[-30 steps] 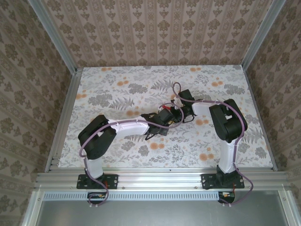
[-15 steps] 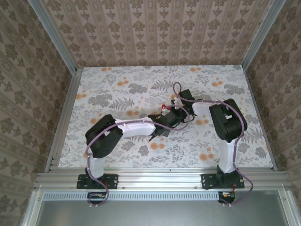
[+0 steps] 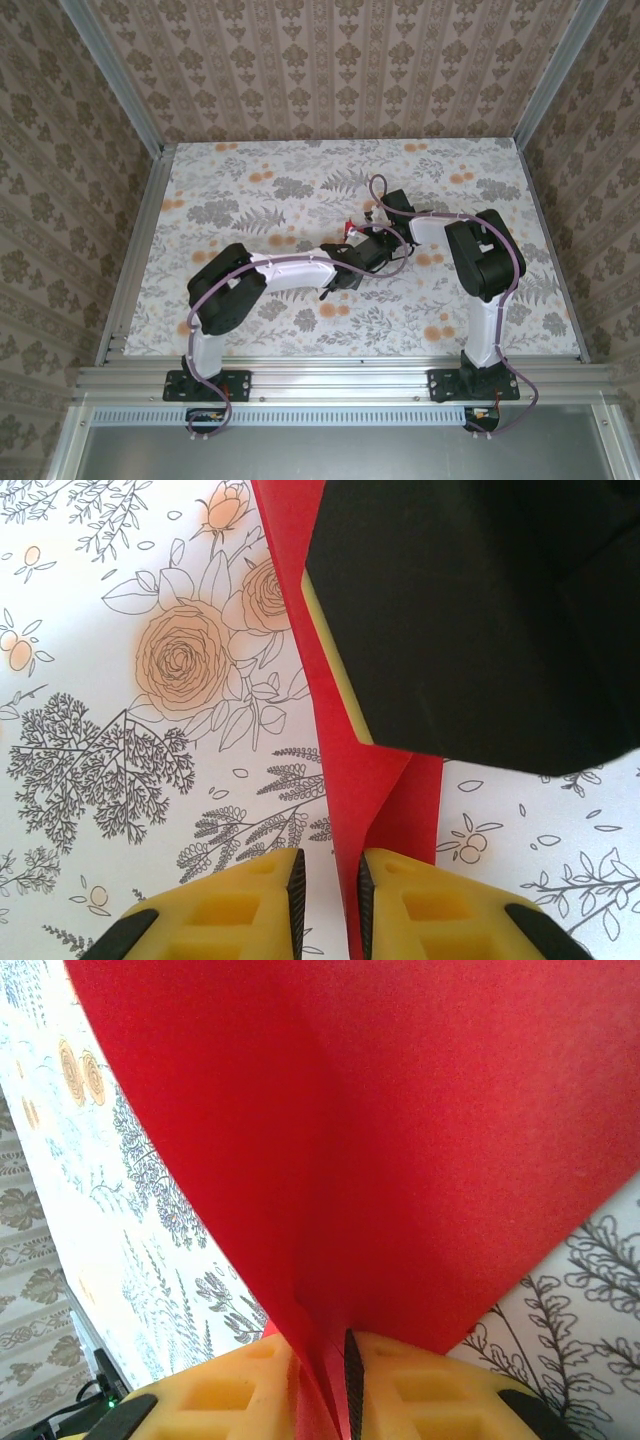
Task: Fold a paper plane with a square sheet of paper (pick it up from the middle)
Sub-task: Fold the wing for the fifth time at the center of the table.
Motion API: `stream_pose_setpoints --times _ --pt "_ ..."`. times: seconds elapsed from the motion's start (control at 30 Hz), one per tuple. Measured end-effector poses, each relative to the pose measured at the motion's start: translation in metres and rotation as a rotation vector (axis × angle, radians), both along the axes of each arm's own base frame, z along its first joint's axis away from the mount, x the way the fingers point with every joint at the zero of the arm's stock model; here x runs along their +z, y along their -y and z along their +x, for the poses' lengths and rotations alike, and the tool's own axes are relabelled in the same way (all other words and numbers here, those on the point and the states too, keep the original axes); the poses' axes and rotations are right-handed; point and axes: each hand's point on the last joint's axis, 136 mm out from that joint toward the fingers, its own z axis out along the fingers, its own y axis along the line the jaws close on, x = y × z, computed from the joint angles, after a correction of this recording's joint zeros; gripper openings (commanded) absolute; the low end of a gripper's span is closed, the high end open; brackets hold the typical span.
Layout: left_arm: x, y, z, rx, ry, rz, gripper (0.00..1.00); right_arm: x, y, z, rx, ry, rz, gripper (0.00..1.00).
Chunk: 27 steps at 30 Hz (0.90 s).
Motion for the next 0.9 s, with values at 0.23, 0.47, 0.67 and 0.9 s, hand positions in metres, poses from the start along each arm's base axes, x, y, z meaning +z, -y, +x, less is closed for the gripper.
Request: stream_pose_setpoints --times 0.23,0.47,0.67,0.9 --pt "0.0 0.002 -0.001 -0.005 -0.014 -0.013 0.34 0.0 0.0 0.0 0.002 -0.002 0.003 0.22" --pt "0.008 0.012 -0.019 -0.081 -0.133 -0.211 0.42 -0.002 0.002 0.001 -0.002 0.002 -0.018 0.17" --pt "0.032 0.004 -0.005 -0.047 -0.194 -0.47 0.4 -0.003 0.003 0.0 0.003 0.007 -0.03 0.15" --pt "0.01 -0.012 0.011 0.074 -0.336 -0.691 0.27 -0.003 0.003 0.0 0.008 0.01 -0.031 0.15"
